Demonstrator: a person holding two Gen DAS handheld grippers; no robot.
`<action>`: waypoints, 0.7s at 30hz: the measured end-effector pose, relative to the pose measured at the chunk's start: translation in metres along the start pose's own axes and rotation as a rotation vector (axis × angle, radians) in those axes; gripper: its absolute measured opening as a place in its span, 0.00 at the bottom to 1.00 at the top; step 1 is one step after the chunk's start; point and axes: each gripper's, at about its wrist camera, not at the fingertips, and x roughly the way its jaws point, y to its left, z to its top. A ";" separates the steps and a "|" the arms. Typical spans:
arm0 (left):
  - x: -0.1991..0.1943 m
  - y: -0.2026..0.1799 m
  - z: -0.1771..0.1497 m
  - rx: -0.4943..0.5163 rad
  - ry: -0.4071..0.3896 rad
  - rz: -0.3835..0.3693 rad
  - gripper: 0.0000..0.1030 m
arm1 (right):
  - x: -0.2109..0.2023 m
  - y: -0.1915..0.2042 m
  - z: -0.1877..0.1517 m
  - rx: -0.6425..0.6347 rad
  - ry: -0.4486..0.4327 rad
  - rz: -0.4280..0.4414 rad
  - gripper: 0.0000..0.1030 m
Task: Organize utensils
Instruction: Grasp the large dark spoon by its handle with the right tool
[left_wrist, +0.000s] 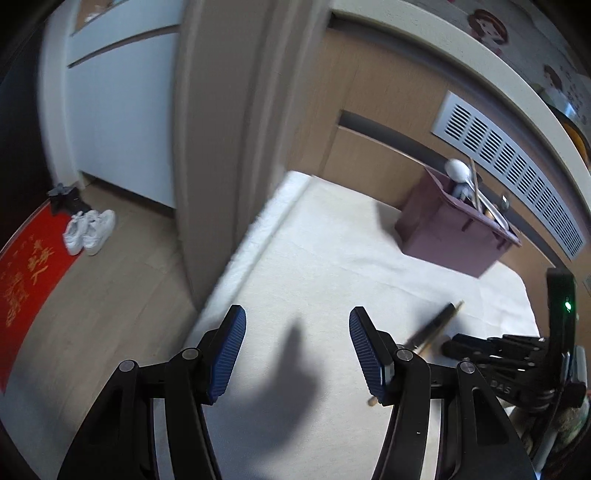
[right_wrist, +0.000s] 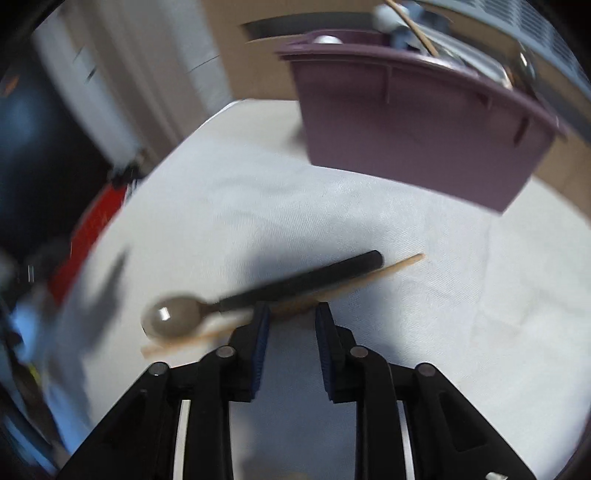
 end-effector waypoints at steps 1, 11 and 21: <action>0.006 -0.007 0.001 0.028 0.017 -0.024 0.57 | -0.003 -0.004 -0.005 -0.040 0.000 -0.019 0.11; 0.048 -0.052 0.008 0.131 0.127 -0.148 0.57 | -0.039 -0.095 -0.043 0.020 0.026 -0.031 0.13; 0.017 -0.002 -0.015 0.027 0.105 -0.040 0.57 | -0.038 -0.011 0.000 -0.428 -0.110 0.238 0.14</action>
